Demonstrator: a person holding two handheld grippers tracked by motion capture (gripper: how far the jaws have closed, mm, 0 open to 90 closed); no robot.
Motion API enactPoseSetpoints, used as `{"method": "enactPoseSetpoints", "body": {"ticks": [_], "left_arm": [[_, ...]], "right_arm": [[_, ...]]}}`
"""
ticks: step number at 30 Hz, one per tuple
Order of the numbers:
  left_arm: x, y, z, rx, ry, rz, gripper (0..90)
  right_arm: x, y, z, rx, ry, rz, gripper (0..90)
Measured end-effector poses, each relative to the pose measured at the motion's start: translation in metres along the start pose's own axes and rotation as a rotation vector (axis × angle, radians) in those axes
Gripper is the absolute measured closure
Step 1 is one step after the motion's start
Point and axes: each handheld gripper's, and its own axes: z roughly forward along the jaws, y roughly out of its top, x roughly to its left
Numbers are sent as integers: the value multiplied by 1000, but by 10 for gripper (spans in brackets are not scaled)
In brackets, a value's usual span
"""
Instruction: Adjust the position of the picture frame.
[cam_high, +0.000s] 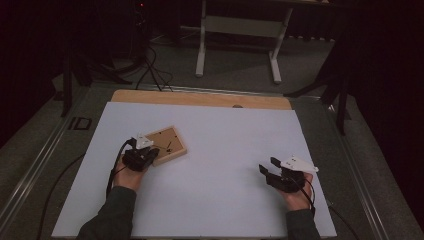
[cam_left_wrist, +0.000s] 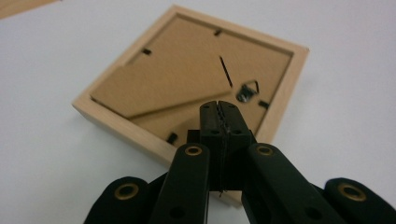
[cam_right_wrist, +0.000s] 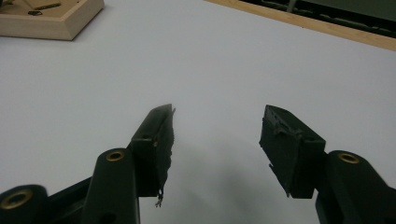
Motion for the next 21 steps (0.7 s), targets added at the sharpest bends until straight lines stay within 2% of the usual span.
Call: {"method": "enactPoseSetpoints", "body": {"ticks": [11,15,20,21], "left_arm": [[-5,-6,-3,2,-22,-8,897],[-13,-6,-2,-4,-48,-3,897],[-32,-2,3,-15,-93,16,897],[-32,-2,3,-15,-93,16,897]], "right_arm": [[0,0,1,0,1,0,433],[1,0,1,1,2,-1,433],[1,0,1,3,2,-2,433],[1,0,1,3,2,-2,433]]}}
